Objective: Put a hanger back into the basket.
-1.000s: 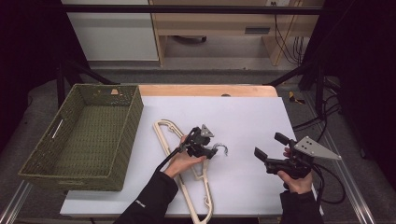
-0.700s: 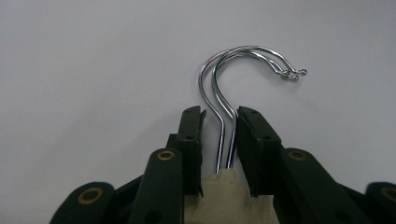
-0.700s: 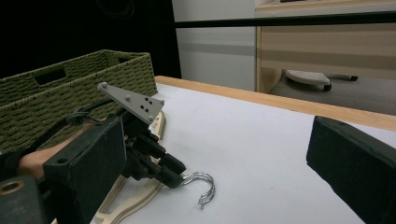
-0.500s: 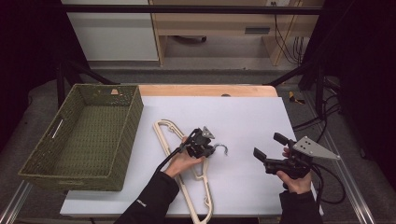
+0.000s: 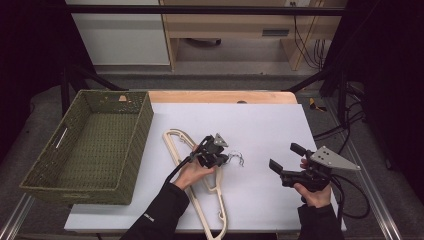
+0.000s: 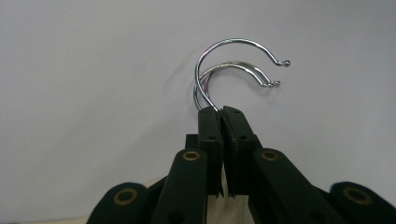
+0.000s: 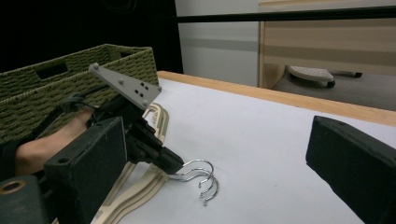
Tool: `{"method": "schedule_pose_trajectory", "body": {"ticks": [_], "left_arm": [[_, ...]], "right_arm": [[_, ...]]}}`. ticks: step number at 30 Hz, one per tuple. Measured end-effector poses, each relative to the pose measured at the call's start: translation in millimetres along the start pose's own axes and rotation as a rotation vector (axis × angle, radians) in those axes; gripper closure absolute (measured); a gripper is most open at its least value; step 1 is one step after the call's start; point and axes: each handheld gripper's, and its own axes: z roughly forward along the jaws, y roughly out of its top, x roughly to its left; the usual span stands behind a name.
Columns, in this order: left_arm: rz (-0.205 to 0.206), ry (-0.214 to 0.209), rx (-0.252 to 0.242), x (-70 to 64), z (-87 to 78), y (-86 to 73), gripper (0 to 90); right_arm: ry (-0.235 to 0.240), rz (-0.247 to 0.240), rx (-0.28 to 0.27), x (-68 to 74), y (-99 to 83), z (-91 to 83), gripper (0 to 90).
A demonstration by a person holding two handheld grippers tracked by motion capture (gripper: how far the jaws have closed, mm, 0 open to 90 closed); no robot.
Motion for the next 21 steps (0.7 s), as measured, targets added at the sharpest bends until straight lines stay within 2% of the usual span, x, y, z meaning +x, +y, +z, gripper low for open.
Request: {"method": "schedule_pose_trajectory", "body": {"ticks": [2,4,5,6,8,10,11,13,14,15,16,19,21], "left_arm": [[0.017,0.005,-0.004,0.0,-7.4,1.1,86.8],[0.034,0.015,-0.02,-1.1,-16.4,2.2,88.0],[0.034,0.015,-0.02,-1.1,-16.4,2.2,88.3],[0.019,0.018,-0.049,-2.9,-19.9,2.4,88.3],[0.011,0.021,-0.073,-5.0,-25.9,3.1,88.4],[0.018,0.018,-0.074,-5.4,-30.9,3.2,88.5],[0.017,0.025,-0.081,-6.2,-32.9,3.1,88.5],[0.019,0.031,-0.091,-7.3,-37.4,2.9,88.5],[0.024,0.035,-0.094,-7.7,-39.8,2.7,88.5],[0.019,0.046,-0.111,-9.2,-43.9,1.9,88.6],[0.021,0.049,-0.112,-9.5,-46.0,1.2,88.5],[0.011,0.052,-0.128,-10.2,-49.3,-0.5,88.6],[0.012,0.052,-0.133,-9.6,-53.3,-1.9,88.6]], "right_arm": [[0.004,0.0,-0.002,1.9,-0.9,2.4,6.9],[0.021,0.002,0.024,7.0,-2.4,8.5,8.3],[0.021,0.002,0.024,7.0,-2.4,8.5,8.3],[0.031,0.004,0.035,8.7,-3.1,10.4,8.8],[0.054,0.005,0.062,15.2,-5.7,18.4,10.0],[0.09,0.016,0.103,25.2,-10.2,30.2,11.1],[0.09,0.016,0.103,25.2,-10.2,30.2,11.1],[0.126,0.022,0.158,38.4,-17.4,45.9,13.2],[0.126,0.022,0.158,38.4,-17.4,45.9,13.2],[0.165,0.04,0.202,47.7,-24.0,57.7,14.7],[0.177,0.043,0.218,50.7,-25.9,61.2,15.3],[0.203,0.047,0.258,63.5,-31.8,74.3,15.6],[0.202,0.049,0.265,67.4,-32.9,78.2,16.6]]}}
